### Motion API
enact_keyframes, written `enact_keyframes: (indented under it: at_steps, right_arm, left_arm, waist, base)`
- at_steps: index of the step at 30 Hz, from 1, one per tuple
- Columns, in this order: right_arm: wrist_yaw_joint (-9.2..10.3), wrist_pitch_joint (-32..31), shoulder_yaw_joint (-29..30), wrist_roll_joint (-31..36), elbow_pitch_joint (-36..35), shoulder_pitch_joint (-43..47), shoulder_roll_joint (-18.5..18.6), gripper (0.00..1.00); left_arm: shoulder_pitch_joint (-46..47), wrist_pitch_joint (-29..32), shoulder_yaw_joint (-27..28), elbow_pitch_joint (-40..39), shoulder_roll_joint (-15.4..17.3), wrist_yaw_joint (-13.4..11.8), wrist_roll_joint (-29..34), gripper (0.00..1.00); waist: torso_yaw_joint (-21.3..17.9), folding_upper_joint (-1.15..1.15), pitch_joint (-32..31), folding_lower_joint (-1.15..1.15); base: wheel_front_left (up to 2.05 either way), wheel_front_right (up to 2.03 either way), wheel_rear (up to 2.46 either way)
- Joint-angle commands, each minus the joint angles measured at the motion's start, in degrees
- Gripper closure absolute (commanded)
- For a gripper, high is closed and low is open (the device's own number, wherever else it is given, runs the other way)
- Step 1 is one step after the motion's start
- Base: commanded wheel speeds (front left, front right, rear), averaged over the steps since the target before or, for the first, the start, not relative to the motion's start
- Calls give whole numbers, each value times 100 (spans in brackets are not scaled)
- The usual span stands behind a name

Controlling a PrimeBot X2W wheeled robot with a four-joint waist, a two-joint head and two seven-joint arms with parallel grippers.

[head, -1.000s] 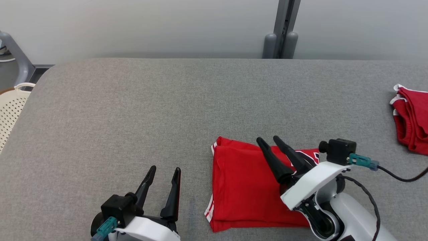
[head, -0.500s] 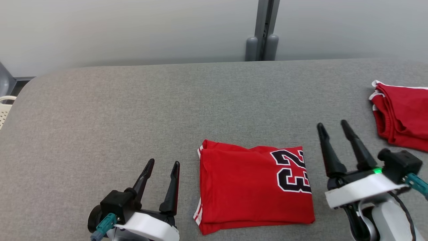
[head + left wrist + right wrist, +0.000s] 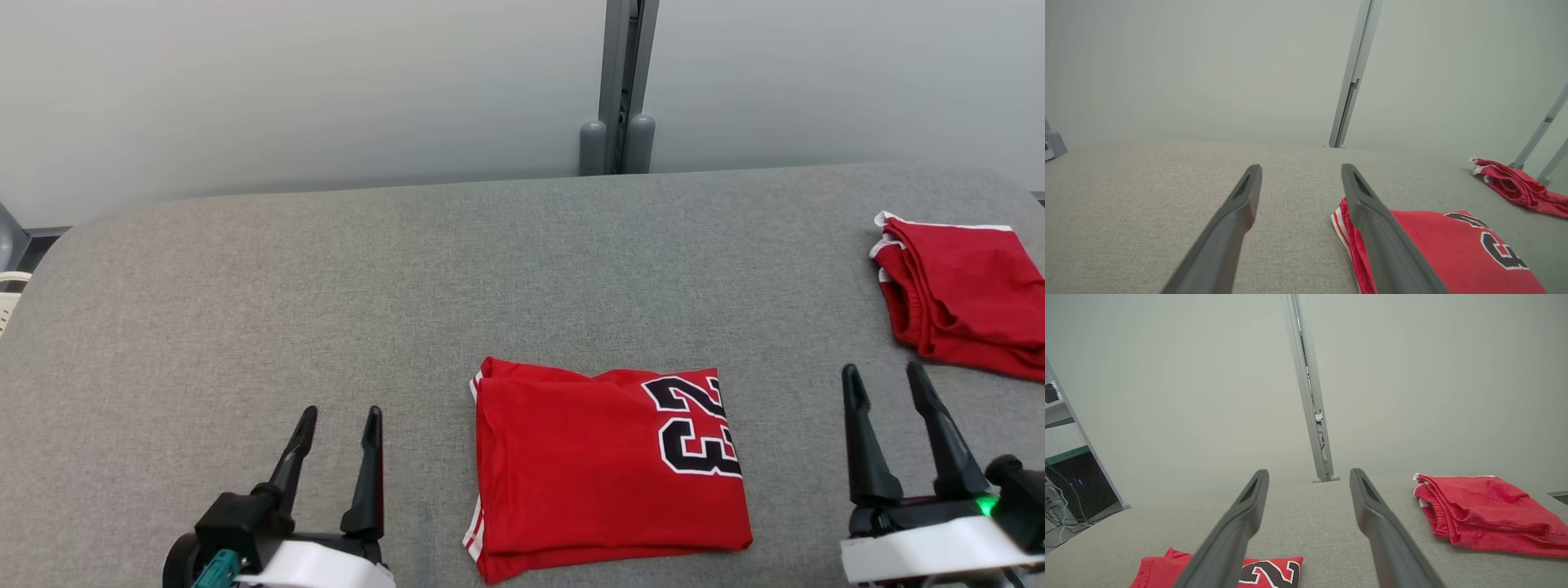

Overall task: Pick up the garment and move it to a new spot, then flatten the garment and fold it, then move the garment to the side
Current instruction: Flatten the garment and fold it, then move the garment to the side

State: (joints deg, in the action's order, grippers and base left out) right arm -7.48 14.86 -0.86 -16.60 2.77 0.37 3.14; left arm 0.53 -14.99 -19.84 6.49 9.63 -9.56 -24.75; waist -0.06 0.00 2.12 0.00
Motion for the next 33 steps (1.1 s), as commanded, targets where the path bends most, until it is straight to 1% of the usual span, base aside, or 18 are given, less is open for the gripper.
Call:
enact_keyframes:
  at_steps: [1,3,5,11,21,27,30,33]
  right_arm:
    - [-4,40,78,90,-71,108,13,0]
    - [-4,41,232,201,-181,249,-9,0]
    - [-4,43,273,170,-231,313,-13,0]
    - [-4,44,210,48,-237,375,-12,0]
    - [-4,45,147,19,-96,303,-12,0]
    - [-4,43,120,88,55,236,-11,0]
    - [-4,-92,57,151,143,123,-10,0]
    - [-4,-417,11,208,297,-42,79,0]
  left_arm:
    - [-71,-24,113,-44,-9,37,64,0]
    - [-216,-25,272,-83,-65,98,133,0]
    - [-273,-25,346,-79,-95,134,182,0]
    - [-355,-25,471,-56,-175,243,313,0]
    - [-349,-25,604,22,-294,406,485,0]
    - [-323,-25,668,51,-364,457,568,0]
    - [-290,-25,674,70,-389,495,621,0]
    - [-246,-25,670,81,-411,527,655,0]
  waist:
    - [8,0,-48,0]
    - [13,0,-110,0]
    - [14,0,-142,0]
    - [-2,0,-180,0]
    - [11,0,-188,0]
    - [36,0,-189,0]
    - [63,0,-181,0]
    - [111,0,-155,0]
  base:
    - [0,0,0]
    - [0,0,0]
    - [0,0,0]
    - [0,0,0]
    - [0,0,0]
    - [0,0,0]
    - [0,0,0]
    - [0,0,0]
